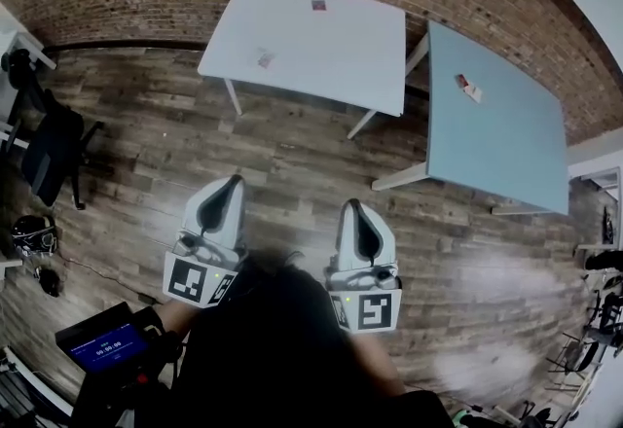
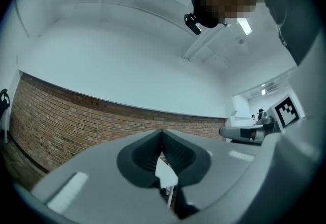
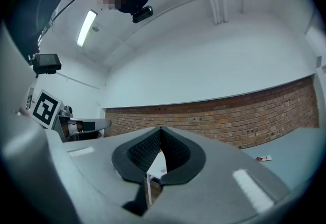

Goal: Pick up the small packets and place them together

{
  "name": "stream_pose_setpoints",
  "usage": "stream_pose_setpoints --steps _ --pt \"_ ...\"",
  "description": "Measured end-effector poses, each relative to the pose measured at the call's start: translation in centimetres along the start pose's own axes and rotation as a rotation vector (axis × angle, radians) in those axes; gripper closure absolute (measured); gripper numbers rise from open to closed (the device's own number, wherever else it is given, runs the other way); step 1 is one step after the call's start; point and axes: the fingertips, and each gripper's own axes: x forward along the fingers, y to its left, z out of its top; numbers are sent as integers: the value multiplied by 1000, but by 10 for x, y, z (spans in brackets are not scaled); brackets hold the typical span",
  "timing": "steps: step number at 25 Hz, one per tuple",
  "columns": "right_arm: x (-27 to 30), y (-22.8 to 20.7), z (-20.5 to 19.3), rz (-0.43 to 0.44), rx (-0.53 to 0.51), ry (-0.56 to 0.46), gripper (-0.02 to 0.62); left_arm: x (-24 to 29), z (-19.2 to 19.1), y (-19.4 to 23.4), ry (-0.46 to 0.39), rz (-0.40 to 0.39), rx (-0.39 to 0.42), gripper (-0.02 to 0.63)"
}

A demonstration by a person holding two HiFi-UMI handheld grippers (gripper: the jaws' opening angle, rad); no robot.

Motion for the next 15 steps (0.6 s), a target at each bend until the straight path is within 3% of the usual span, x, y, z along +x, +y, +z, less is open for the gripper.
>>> stream_pose_setpoints --steps 5,15 --pt "-22 -30 -6 27 6 -9 592 -2 -5 -19 -21 85 -20 606" --pt "25 -52 -21 41 16 11 594 51 -28 -2 5 63 -12 606"
